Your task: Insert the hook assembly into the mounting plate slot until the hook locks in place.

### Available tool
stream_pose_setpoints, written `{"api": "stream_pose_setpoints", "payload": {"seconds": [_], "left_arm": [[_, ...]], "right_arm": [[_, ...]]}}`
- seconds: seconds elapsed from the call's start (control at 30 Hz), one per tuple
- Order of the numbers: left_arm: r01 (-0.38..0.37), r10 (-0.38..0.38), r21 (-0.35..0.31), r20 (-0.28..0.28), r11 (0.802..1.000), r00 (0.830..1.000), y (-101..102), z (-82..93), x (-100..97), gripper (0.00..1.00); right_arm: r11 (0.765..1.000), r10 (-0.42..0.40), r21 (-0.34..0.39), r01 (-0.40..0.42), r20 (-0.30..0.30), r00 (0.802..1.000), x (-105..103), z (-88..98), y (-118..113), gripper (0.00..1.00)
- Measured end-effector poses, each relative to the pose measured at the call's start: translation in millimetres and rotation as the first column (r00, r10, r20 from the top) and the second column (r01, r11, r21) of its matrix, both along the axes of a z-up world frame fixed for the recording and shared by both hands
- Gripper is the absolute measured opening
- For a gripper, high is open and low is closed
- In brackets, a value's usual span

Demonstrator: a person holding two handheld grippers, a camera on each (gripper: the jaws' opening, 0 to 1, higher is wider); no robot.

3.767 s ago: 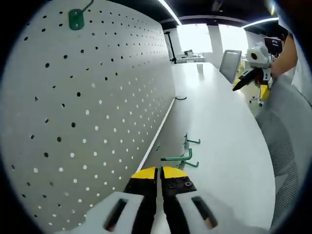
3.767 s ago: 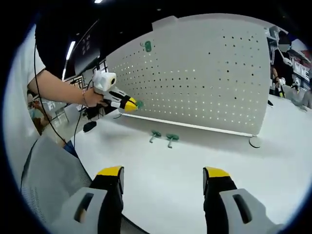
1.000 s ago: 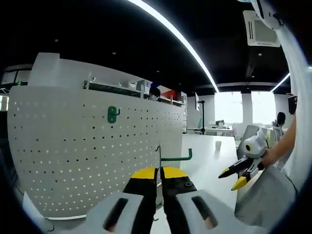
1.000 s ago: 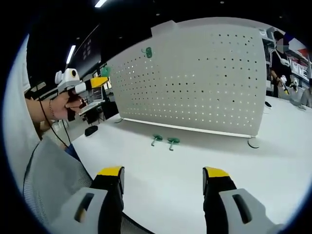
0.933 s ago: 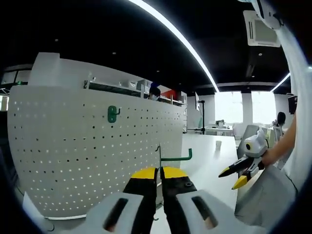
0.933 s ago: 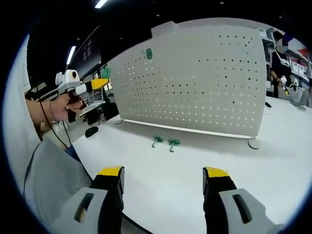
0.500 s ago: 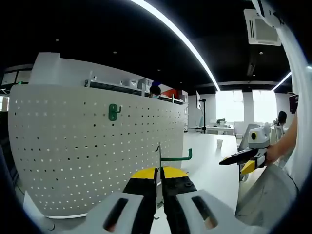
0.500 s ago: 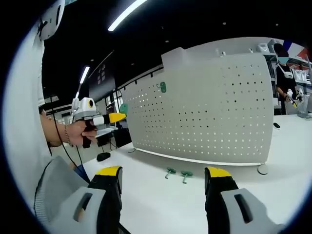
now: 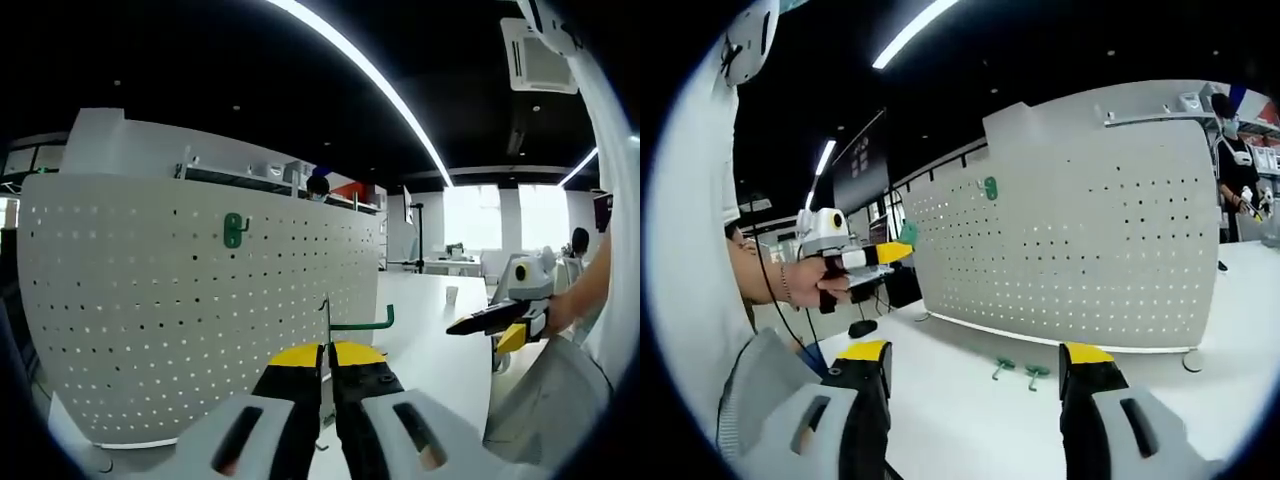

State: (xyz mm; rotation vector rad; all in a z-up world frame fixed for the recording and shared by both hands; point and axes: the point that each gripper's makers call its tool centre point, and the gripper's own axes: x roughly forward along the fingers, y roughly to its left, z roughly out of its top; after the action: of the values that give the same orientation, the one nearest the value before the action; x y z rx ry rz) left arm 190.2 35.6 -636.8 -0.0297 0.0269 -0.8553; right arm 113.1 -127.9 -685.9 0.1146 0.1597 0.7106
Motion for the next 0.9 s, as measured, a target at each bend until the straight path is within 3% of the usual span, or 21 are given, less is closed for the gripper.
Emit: {"api": "stream_pose_setpoints", "payload": {"seconds": [0.27, 0.9], "left_arm": [[0.0, 0.0, 0.003, 0.001, 1.0, 1.0, -1.3, -0.2, -0.8, 0.02], [-0.005, 0.005, 0.01, 0.003, 1.0, 1.0, -1.4, -1.0, -2.2, 0.02]], "right_arm": [[0.999, 0.049, 0.023, -0.049, 0.029, 0.998, 11.0, 14.2, 26.7, 0.66], [0.99, 0.102, 0.087, -0.107, 0.056, 0.993, 29.6, 32.3, 61.8, 0.65]]}}
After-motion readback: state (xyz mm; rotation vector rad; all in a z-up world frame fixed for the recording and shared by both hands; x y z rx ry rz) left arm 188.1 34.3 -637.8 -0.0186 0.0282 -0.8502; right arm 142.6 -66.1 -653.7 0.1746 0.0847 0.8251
